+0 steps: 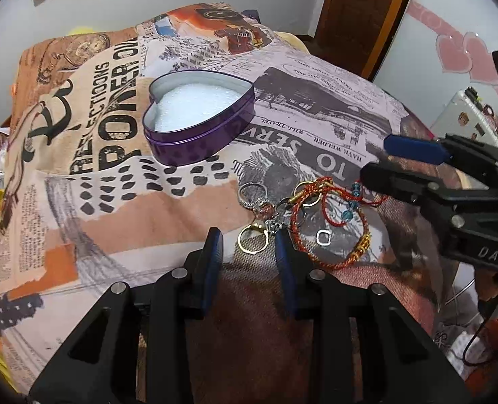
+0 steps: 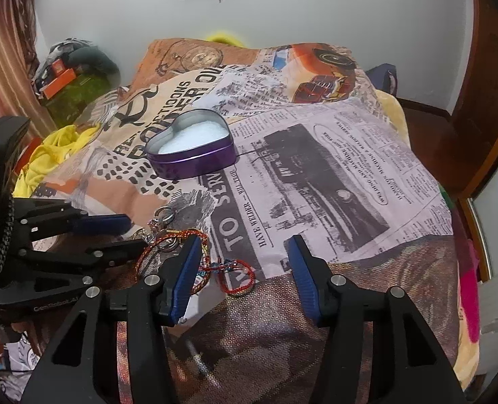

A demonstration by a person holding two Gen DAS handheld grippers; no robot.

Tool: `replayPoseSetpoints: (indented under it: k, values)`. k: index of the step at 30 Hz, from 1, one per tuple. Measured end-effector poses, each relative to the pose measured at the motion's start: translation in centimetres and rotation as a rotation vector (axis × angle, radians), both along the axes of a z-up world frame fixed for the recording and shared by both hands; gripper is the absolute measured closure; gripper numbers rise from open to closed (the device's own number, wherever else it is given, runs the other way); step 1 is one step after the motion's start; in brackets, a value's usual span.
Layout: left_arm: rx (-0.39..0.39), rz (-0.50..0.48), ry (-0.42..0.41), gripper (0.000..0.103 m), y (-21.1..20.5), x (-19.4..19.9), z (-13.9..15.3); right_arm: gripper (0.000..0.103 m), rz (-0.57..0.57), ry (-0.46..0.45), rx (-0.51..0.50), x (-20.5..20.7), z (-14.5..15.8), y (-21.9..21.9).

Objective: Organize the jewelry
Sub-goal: 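Lower both tools toward the jewelry pile beside the purple heart tin, then grasp a gold ring with the left gripper while the right gripper grasps the red beaded bracelet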

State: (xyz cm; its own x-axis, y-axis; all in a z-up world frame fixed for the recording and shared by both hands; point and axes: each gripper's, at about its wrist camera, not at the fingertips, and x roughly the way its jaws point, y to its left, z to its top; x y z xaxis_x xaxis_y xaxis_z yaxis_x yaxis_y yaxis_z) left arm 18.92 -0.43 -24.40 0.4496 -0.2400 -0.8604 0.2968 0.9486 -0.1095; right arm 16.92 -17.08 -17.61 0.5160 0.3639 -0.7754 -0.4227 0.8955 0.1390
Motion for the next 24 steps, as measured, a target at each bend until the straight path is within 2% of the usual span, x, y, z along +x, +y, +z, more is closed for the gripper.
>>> replayPoseSetpoints:
  k: [3,6,9,10,11,13,17,19,24]
  values:
    - [-0.01,0.003,0.0,0.075,-0.1,0.1,-0.1,0.061,0.022,0.019,0.008,0.3,-0.4,0.4]
    - [-0.011,0.001,-0.004,0.088,-0.3,0.2,-0.2,0.065,0.046,0.039,0.012,0.4,-0.8,1.0]
    - [-0.024,0.005,-0.005,0.089,-0.1,0.2,-0.2,0.071,0.072,0.053,0.015,0.4,-1.2,1.5]
    - [-0.026,0.008,-0.007,0.092,-0.1,0.2,-0.2,0.075,0.08,0.057,0.015,0.4,-1.3,1.6]
    - [-0.024,0.011,-0.006,0.103,0.0,0.2,-0.2,0.076,0.091,0.062,0.012,0.5,-1.5,1.9]
    - [-0.036,0.016,-0.003,0.103,0.2,0.2,-0.1,0.081,0.105,0.068,0.007,0.6,-1.7,2.2]
    - [-0.043,0.027,-0.009,0.103,0.5,-0.1,0.0,0.083,0.137,0.067,-0.015,0.8,-2.1,3.0]
    - [-0.046,0.032,-0.012,0.103,0.7,-0.2,0.1,0.093,0.151,0.062,-0.029,0.9,-2.2,3.4]
    - [-0.054,0.066,-0.029,0.103,1.5,-0.4,0.7,0.096,0.153,0.056,-0.028,1.0,-2.2,3.5]
